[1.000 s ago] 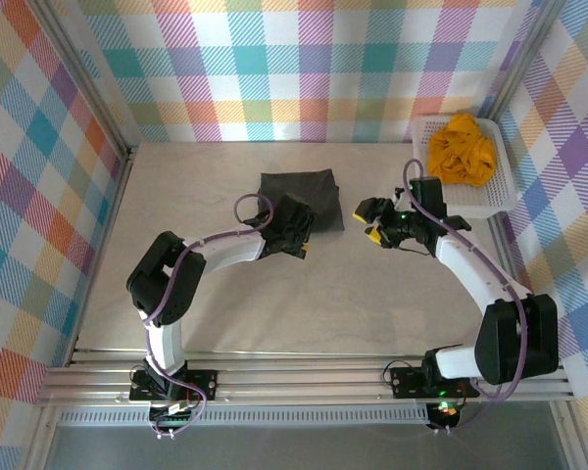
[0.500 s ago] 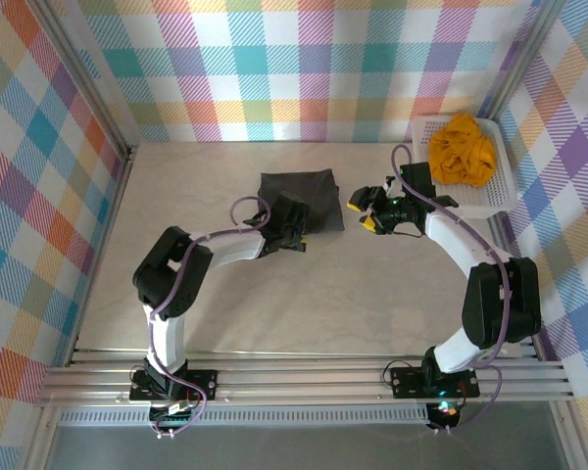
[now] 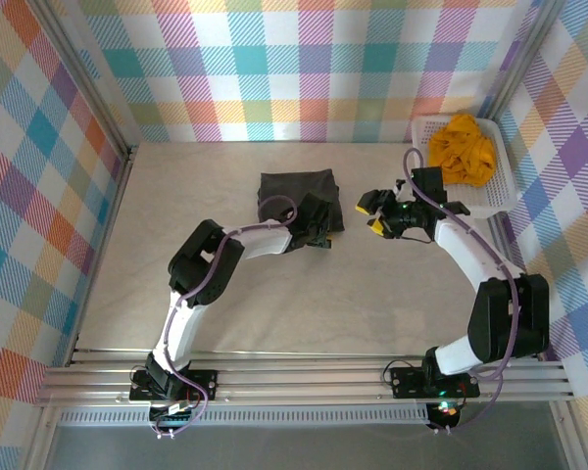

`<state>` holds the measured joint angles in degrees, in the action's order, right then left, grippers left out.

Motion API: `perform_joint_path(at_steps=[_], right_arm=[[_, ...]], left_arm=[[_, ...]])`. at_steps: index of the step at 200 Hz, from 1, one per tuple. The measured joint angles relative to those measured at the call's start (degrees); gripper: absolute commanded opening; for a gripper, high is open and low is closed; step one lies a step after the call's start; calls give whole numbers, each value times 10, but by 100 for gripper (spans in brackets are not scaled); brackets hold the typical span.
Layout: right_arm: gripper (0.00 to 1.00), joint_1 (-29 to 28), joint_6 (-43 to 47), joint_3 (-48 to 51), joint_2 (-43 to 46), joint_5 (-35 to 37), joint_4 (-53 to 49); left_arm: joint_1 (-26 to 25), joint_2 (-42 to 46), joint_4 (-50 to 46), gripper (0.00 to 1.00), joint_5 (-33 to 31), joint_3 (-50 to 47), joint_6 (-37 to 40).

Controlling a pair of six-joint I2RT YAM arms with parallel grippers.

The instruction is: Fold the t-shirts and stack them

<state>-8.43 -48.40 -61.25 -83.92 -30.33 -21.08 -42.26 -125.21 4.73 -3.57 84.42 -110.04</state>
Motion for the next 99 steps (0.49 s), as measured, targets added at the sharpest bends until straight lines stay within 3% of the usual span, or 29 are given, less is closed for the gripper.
perform_joint_path(at_steps=[22,32,41,71,99], right_arm=[[62,5,0,7,5,-2,-4],[61,6,0,9,6,-2,-7],[61,8,0,10,8,-3,-9],[61,10,0,10,13,-4,-11],[61,10,3,10,20,-4,-20]], left_arm=[[0,-11,2,53,-4,14,-6],[2,-17,2,30,-9,14,-12],[5,-23,4,0,-14,14,-15],[21,-27,26,0,-15,9,-3],[80,-16,46,0,15,-18,52]])
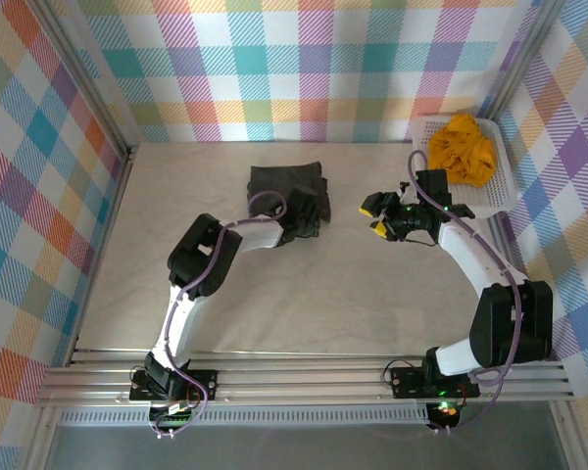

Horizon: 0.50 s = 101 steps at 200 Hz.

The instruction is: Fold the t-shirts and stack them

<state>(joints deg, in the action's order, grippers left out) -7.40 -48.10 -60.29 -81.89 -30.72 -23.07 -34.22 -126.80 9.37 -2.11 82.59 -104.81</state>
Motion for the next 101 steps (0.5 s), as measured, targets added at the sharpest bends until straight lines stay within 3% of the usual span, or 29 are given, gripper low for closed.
perform_joint_path(at_steps=[67,101], right_arm=[[60,3,7,3,9,0,-17],[60,3,9,3,9,0,-17]], left_arm=[[269,32,-19,0,113,-37,213],[368,-20,-95,0,179,68,348]])
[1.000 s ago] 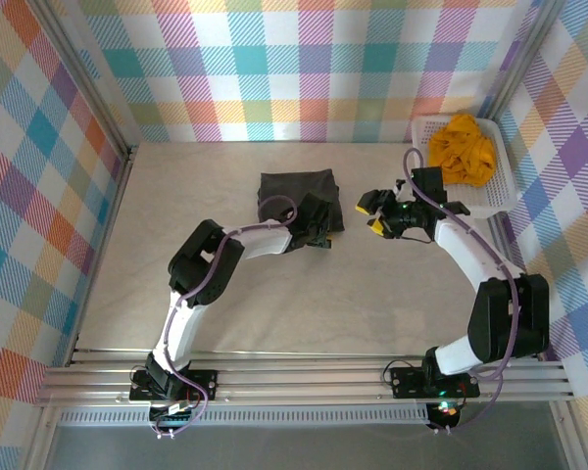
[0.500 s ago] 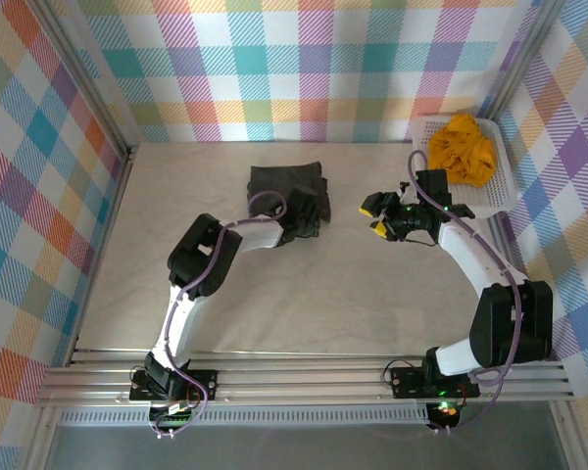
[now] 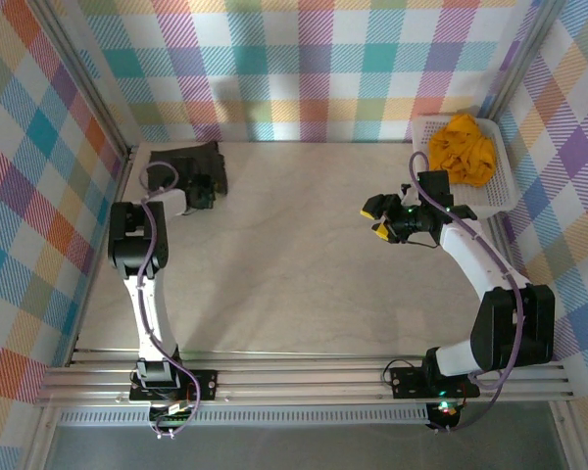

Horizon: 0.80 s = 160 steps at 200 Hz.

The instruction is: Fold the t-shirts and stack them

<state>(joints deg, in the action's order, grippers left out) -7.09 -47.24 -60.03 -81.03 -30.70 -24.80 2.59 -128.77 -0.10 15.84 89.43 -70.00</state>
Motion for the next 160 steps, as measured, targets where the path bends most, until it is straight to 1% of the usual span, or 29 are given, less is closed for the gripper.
perform_joint_path(at_steps=[13,24,36,54,61,68,71,74,77,78,80,84,87,88,90,104,110,112,113,114,115,117,139,160], right_arm=[[60,0,2,0,0,0,-2],[60,0,2,0,0,0,-4],[60,0,3,-1,0,0,-6],[61,0,6,-8,-6,0,-9],[61,0,7,-13,-11,0,-10],[61,0,9,-17,-16,-1,-10],[61,0,10,-20,-18,-1,-10],[61,0,10,-21,-19,-1,-10],[62,0,12,-23,-21,-1,-10],[62,0,12,-23,-21,-1,-10],[62,0,13,-24,-22,-1,-10],[62,0,14,-25,-24,-1,-10],[63,0,15,-26,-24,-2,-10],[63,0,15,-27,-24,-2,-10],[63,0,15,-27,-25,-2,-10],[66,0,18,-31,-26,-5,-8],[69,0,19,-32,-25,-6,-6],[77,0,19,-33,-25,-7,-5],[88,0,19,-33,-25,-7,-4],[94,0,19,-33,-25,-7,-3],[97,0,19,-33,-25,-7,-3],[100,0,20,-33,-25,-9,0],[100,0,23,-33,-18,-15,28],[100,0,23,-37,10,-8,38]], left_arm=[[23,-34,-43,0,23,65,64],[38,-48,-74,0,36,97,110],[51,-50,-97,0,47,104,149],[65,-50,-113,0,61,104,188],[67,-50,-117,5,63,104,198],[68,-49,-118,17,66,104,205],[68,-49,-119,25,67,104,208],[69,-49,-120,32,68,104,212],[69,-48,-120,42,68,104,214],[69,-48,-120,43,68,104,214],[69,-48,-122,57,68,104,215],[69,-47,-125,77,68,103,218],[69,-46,-128,95,67,102,220],[69,-45,-130,97,66,101,220],[69,-45,-131,99,67,101,220],[66,-29,-132,100,68,96,223],[64,-15,-140,100,64,89,223],[64,-12,-142,100,62,86,224],[63,-8,-145,100,61,84,224],[63,-6,-146,100,61,82,224],[62,-1,-147,100,61,79,224],[61,3,-148,100,59,76,223],[49,97,-163,100,40,6,218],[28,231,-191,100,5,-53,219]])
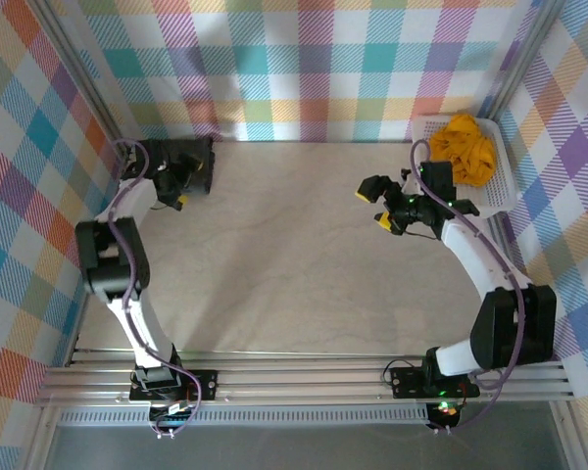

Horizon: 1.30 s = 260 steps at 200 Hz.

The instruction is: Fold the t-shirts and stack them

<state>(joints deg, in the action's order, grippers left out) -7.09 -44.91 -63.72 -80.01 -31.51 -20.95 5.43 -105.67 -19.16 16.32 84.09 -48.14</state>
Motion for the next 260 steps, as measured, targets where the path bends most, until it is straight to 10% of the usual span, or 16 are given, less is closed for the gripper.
perform_joint_path(at_steps=[58,93,162,203,260], right_arm=[[100,0,51,-14,175,257,-92],[100,0,143,207,265,448,5],[100,12,290,338,68,540,220],[100,27,346,336,-24,504,377],[100,56,400,405,-59,423,614]], left_arm=[[-160,425,-101,100,-353,-162,39],[-162,598,-69,100,-493,-443,161],[-93,425,214,100,-412,-615,331],[-85,230,356,100,-344,-559,367],[-75,202,649,100,-280,-657,427]])
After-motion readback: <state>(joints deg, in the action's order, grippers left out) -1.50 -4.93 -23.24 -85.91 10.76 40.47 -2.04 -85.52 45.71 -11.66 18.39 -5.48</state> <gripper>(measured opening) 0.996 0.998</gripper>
